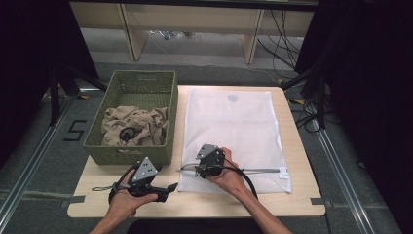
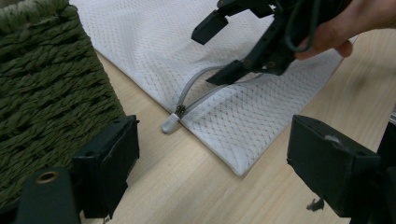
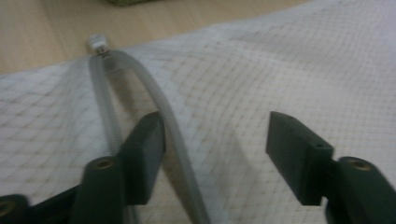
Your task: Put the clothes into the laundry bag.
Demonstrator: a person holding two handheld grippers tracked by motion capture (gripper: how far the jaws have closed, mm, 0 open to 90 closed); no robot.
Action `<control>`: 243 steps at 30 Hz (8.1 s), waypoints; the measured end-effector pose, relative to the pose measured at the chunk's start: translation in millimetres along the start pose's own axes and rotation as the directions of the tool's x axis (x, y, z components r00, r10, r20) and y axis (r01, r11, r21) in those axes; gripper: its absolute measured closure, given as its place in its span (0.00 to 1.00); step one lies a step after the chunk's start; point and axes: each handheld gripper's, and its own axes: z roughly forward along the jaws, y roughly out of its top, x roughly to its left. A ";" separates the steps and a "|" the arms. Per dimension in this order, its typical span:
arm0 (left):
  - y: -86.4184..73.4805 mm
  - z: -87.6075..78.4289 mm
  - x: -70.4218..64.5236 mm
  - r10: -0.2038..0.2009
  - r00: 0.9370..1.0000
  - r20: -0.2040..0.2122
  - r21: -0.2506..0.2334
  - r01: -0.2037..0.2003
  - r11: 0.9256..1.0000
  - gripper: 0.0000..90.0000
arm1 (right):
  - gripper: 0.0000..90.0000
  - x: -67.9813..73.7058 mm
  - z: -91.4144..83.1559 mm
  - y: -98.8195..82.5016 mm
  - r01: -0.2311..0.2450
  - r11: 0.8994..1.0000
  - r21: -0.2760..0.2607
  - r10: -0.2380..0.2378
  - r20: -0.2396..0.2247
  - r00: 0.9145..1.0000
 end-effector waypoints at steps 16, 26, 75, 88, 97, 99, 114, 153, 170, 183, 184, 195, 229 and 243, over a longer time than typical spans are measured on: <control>-0.6 0.2 -1.3 -0.026 1.000 0.011 -0.014 0.026 1.000 0.19 | 0.78 -62.0 -25.9 -41.4 -0.015 0.996 0.092 0.007 0.091 0.996; -0.2 -1.3 0.8 -0.021 1.000 0.003 -0.015 0.021 1.000 0.19 | 0.95 -83.0 -39.4 -59.7 -0.101 0.992 0.076 0.103 -0.017 0.995; 86.5 57.1 198.6 -0.025 0.999 -0.019 0.397 0.031 0.917 0.15 | 0.98 -91.4 -60.9 -39.5 -0.097 0.995 0.009 0.097 -0.032 0.995; 70.3 83.5 183.6 0.156 0.988 -0.019 0.507 -0.125 0.853 0.39 | 0.98 -91.6 -61.2 -39.7 -0.091 0.996 0.007 0.091 -0.031 0.995; 78.9 89.1 198.1 0.038 0.972 -0.231 0.347 0.046 0.937 0.56 | 0.98 -93.7 -60.4 -40.4 -0.068 0.998 0.006 0.069 -0.029 0.997; 80.5 86.8 197.1 0.032 0.979 -0.202 0.371 0.046 0.927 0.36 | 0.98 -93.6 -59.8 -40.5 -0.079 0.997 0.008 0.080 -0.030 0.996; 63.3 88.2 201.1 0.093 0.991 -0.097 0.608 -0.015 0.794 0.25 | 0.97 -90.8 -59.8 -39.8 -0.093 0.996 0.018 0.093 -0.032 0.995; 154.3 -72.0 169.9 -0.112 0.993 -0.048 -0.022 0.111 0.994 0.79 | 1.00 -97.4 -74.6 -32.1 -0.095 0.994 -0.053 0.094 -0.022 0.995; 179.4 -125.2 108.1 -0.070 0.983 0.169 -0.121 0.092 0.988 0.79 | 1.00 -103.3 -85.8 -27.4 -0.099 0.992 -0.078 0.098 -0.016 0.995; 195.6 -142.3 36.2 0.025 0.945 0.325 -0.141 0.023 0.990 0.79 | 1.00 -106.1 -87.7 -27.0 -0.111 0.989 -0.100 0.109 -0.025 0.994; 197.7 -143.3 25.9 0.026 0.933 0.359 -0.144 0.028 0.989 0.79 | 1.00 -108.8 -91.1 -27.0 -0.111 0.989 -0.099 0.109 -0.031 0.994; 198.6 -120.7 -24.1 0.055 0.875 0.481 -0.128 0.008 0.992 0.78 | 1.00 -114.0 -111.9 -19.1 -0.128 0.979 -0.159 0.126 -0.021 0.992; 124.2 131.7 -72.0 0.233 0.930 0.284 0.194 -0.294 0.936 0.70 | 1.00 -117.8 -134.3 -12.7 -0.165 0.970 -0.180 0.165 -0.016 0.986; 123.9 135.3 -59.8 0.053 0.972 0.231 0.202 -0.101 0.974 0.34 | 1.00 -114.9 -131.9 -13.7 -0.149 0.975 -0.164 0.146 -0.031 0.989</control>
